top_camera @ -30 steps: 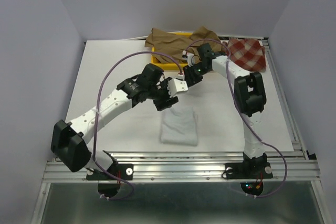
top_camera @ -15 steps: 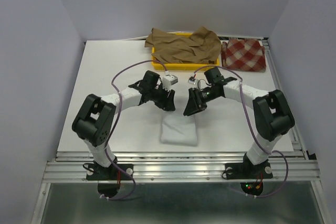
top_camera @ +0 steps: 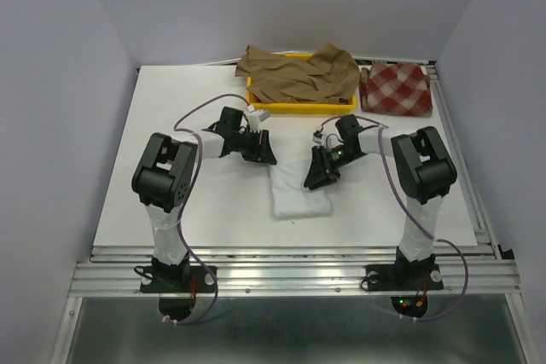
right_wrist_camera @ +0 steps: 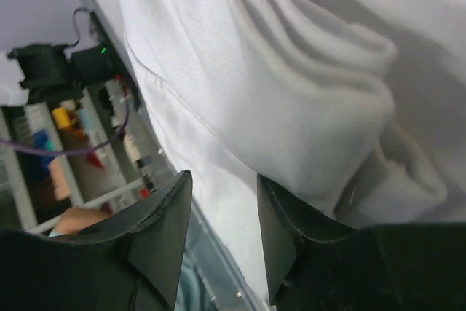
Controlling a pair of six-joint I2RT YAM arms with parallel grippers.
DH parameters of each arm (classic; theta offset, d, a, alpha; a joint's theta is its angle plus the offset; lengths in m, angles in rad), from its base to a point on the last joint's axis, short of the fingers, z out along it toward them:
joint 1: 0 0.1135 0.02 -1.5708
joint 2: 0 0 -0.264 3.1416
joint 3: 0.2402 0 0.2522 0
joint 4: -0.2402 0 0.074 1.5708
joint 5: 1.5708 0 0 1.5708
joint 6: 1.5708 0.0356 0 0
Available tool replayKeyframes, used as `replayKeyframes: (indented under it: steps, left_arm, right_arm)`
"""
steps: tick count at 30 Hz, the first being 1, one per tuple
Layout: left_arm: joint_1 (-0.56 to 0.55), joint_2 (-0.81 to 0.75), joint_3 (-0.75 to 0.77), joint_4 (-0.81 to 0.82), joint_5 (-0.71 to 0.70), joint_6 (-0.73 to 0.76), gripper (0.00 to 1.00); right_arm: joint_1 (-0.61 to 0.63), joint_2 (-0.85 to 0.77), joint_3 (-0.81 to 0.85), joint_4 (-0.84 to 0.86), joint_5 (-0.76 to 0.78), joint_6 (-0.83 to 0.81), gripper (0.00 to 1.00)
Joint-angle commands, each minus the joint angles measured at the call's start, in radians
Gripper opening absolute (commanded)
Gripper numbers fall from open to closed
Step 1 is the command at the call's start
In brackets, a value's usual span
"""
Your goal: Fold and stack the skirts
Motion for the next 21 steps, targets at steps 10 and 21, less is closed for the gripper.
replayKeyframes:
  steps: [10,21]
  left_arm:
    - [-0.169,-0.415,0.067,-0.187,-0.512,0.485,0.62]
    - [-0.759,-0.359,-0.044,-0.272,-0.895,0.615,0.72]
  right_arm:
    - [-0.064,-0.269,0.127,-0.044,0.129,0.037,0.66]
    - [-0.327,-0.410,-0.130,-0.018,0.220,0.215,0.78]
